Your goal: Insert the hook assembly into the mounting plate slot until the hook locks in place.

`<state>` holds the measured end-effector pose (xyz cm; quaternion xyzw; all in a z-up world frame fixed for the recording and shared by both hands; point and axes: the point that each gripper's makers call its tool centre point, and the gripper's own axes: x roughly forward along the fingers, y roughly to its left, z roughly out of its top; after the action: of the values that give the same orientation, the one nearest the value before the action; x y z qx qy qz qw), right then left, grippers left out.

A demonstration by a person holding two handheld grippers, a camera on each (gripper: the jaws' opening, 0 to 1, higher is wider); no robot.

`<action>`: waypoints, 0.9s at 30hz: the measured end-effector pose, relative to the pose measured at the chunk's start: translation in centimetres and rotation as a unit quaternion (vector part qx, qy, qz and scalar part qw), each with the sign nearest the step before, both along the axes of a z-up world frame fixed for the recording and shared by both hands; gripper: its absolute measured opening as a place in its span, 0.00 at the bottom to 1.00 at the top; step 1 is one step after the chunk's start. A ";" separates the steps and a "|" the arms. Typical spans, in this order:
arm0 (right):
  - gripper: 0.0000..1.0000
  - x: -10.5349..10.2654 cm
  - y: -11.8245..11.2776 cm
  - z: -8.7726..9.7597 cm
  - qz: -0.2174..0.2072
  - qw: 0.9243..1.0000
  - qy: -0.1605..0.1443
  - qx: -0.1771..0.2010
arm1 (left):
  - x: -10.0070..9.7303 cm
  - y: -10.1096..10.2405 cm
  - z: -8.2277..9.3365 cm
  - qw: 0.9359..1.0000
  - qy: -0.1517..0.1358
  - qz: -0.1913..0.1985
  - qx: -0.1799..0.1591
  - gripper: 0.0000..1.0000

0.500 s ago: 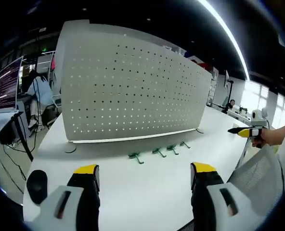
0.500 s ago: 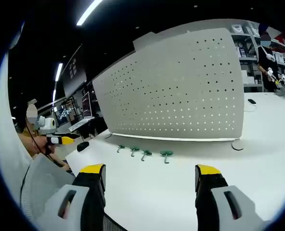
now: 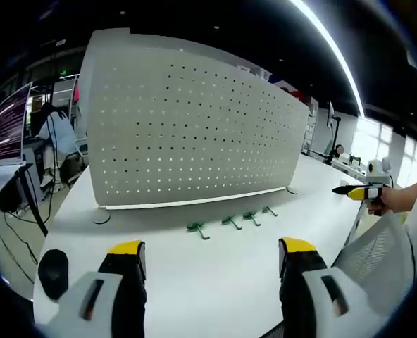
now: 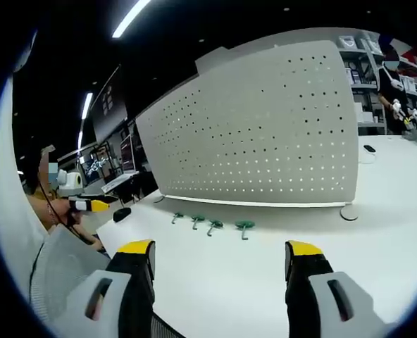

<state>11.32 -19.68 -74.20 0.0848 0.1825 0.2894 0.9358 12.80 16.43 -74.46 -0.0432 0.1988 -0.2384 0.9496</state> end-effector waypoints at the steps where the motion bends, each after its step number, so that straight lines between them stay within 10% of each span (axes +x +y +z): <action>1: 0.68 -0.1 0.2 0.1 0.004 1.000 0.004 0.008 | 0.0 0.0 0.0 1.000 -0.001 0.000 0.000 0.79; 27: 0.71 -0.3 0.1 0.4 -0.003 1.000 -0.003 -0.002 | 0.5 -1.0 -0.2 1.000 0.003 -0.026 0.009 0.76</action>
<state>11.02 -19.62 -73.78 0.0822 0.1801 0.2868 0.9373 13.32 15.46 -74.64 -0.0304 0.2051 -0.2607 0.9429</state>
